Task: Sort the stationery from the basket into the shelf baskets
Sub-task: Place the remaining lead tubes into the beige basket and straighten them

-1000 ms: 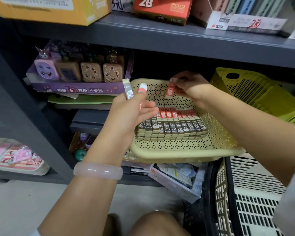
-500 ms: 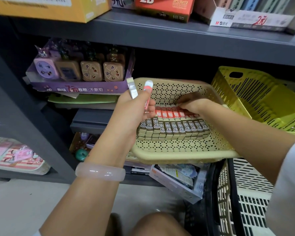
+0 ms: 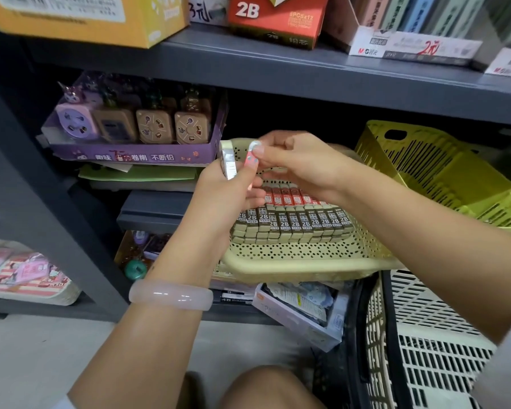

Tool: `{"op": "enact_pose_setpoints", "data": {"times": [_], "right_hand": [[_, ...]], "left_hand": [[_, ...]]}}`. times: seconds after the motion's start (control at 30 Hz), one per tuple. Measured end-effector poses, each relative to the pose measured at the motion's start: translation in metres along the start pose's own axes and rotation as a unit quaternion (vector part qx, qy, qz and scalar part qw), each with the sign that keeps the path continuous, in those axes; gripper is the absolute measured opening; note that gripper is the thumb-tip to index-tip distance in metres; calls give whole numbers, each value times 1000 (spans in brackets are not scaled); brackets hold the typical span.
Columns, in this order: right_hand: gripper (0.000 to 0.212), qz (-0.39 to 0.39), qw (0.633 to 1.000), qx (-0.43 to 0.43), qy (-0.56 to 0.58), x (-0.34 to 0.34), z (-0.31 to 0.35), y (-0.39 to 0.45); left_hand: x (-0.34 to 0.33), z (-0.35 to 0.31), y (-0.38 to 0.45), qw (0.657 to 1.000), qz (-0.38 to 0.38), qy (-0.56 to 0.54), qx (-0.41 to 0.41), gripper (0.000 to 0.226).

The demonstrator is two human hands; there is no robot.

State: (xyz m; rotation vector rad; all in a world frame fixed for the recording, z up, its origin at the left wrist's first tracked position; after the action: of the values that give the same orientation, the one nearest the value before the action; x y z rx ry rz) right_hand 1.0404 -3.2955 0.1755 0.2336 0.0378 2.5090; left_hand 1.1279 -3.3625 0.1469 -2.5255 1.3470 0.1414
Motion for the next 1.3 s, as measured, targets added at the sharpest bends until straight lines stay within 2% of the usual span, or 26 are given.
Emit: {"op": "enact_pose_setpoints", "data": {"times": [0.13,0.23,0.3,0.43,0.57,0.63,0.73,0.8,0.83,0.87,0.9,0.97,1.0,1.07,1.1,1.2,1.3], "right_hand": [[9,-134,991,-5,23,34,-2,5],[20,-213,968,-61,-121,73,-21,5],[27,-211,929,-126,-277,96,-38,5],[32,-162,848,-173,-474,113,-61,5],[24,-127,852,-205,-465,111,-87,4],[24,-103,843,-230,-475,111,-95,2],[23,-82,849,-227,-470,107,-92,1],[25,-85,824,-215,-518,104,-81,3],[28,-112,808,-202,-543,104,-71,5],[30,-140,813,-162,-542,100,-57,8],[29,-156,844,-127,-497,93,-46,10],[20,-139,959,-72,-236,66,-32,10],[16,-102,985,-54,-126,48,-24,9],[13,-6,998,-20,-55,15,-11,6],[11,14,999,-9,-42,5,-7,5],[4,-3,1000,17,-18,-3,4,6],[12,-69,997,21,-25,10,6,8]], "left_hand": [[1,0,-3,1000,10,5,11,8],[4,-2,-1,999,9,38,2,10],[4,-2,0,998,8,55,0,10],[2,-2,0,999,9,40,4,13],[1,-3,0,999,9,-30,34,14],[0,-2,0,998,8,-44,38,14],[-1,-1,2,998,11,-46,36,12],[-1,0,2,999,14,-29,27,8],[-2,-1,1,999,17,-23,20,4],[-2,-1,1,1000,20,-18,14,4],[-3,-1,0,1000,24,-15,10,6],[-3,0,0,1000,27,-10,6,8],[-3,0,0,1000,27,-9,6,9],[-3,1,0,999,24,-17,12,8],[-2,1,0,999,22,-22,15,9],[-1,0,0,999,17,-38,21,8],[2,1,0,999,7,-21,30,6]]}}
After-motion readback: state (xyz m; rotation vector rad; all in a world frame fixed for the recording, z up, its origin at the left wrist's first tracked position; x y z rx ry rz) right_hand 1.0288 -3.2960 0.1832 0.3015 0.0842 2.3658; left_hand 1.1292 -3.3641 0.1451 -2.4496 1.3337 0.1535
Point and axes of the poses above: each hand's wrist, its own y-axis towards the middle knuckle, its own x-axis out of the back of the hand, z = x × y, the point moved 8 cm from there along y, towards the middle knuckle, and after that the axes turned 7 degrees about x, right-handed, at the moved point
